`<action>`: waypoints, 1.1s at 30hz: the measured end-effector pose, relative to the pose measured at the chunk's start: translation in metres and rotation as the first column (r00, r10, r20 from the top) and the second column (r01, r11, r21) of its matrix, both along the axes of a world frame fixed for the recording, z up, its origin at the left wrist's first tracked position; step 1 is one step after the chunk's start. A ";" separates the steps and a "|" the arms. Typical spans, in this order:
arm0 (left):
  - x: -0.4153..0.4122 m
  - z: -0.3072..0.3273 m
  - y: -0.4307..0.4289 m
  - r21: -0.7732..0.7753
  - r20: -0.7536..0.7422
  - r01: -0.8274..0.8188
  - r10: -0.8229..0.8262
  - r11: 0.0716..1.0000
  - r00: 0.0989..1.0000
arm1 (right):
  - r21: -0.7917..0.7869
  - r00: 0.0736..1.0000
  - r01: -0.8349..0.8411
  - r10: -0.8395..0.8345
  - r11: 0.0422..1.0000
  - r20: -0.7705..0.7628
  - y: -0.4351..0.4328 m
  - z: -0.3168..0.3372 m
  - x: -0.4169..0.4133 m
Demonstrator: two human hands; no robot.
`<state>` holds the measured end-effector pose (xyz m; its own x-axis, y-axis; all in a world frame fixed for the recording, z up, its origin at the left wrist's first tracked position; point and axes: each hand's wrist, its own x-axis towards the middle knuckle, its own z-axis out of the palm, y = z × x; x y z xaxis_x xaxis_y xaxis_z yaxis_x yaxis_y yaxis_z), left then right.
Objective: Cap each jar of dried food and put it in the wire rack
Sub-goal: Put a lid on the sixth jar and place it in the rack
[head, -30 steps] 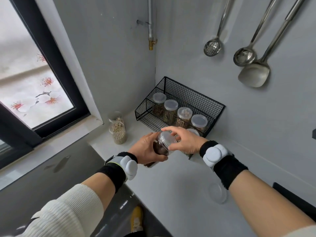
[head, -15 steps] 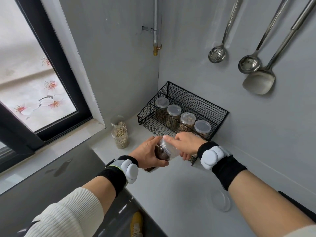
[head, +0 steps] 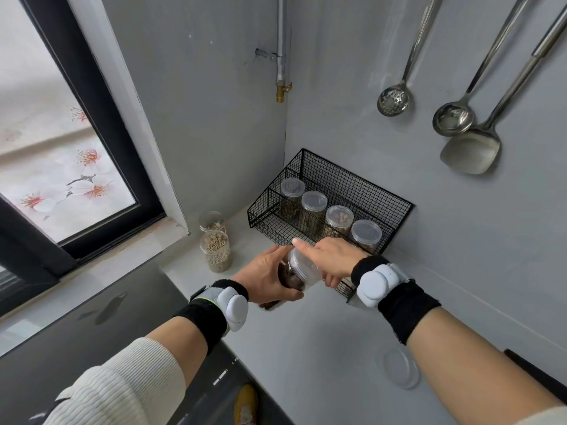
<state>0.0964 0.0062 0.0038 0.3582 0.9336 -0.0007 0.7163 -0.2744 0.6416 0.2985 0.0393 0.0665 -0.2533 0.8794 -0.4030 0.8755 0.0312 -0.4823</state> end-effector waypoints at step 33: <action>0.003 0.006 0.036 0.016 0.051 0.010 -0.011 1.000 0.999 | 0.081 0.889 -0.381 0.389 0.921 -0.241 0.044 0.007 0.025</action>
<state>0.0990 0.0421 0.0101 0.3673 0.9295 0.0324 0.6794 -0.2919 0.6732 0.3238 0.0828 0.0732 -0.6626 0.7033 -0.2574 0.6443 0.3601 -0.6747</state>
